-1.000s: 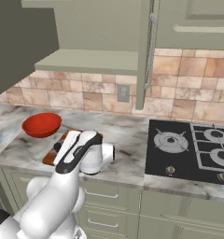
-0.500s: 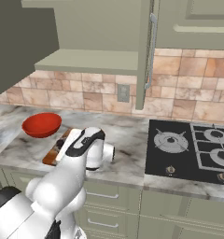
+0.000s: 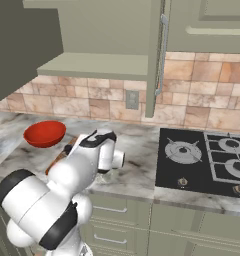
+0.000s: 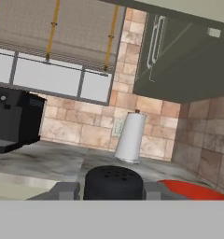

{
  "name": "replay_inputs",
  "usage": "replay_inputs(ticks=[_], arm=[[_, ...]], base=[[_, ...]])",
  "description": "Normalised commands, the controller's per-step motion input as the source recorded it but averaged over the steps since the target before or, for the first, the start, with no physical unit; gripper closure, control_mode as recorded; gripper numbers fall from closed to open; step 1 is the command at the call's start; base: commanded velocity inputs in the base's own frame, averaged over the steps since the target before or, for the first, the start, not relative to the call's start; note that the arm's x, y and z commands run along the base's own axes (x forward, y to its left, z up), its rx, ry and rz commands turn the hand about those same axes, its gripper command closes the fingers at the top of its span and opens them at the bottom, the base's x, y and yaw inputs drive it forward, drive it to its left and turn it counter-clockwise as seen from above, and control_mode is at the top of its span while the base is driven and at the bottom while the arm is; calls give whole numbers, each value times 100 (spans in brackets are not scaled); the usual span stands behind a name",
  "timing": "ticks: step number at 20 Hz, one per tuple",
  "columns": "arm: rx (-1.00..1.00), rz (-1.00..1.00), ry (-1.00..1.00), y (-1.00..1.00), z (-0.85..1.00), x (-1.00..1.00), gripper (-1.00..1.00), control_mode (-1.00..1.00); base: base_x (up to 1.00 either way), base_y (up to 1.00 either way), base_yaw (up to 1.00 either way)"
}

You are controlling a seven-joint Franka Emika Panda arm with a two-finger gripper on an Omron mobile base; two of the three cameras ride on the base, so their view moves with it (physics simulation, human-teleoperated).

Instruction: Open the cabinet. Place the bowl and condiment on the counter. Then place the lime and garlic on the cutting board.

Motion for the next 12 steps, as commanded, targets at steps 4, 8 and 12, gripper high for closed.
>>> replay_inputs(ticks=[4, 8, 12], arm=[[0, 0, 0, 1, -4, 19, 100, -100], [0, 0, 0, 10, 0, 17, 100, -100], [0, 0, 1, 14, 0, 23, 100, -100]], base=[[0, 0, 0], [0, 0, 0], [0, 0, 0]])
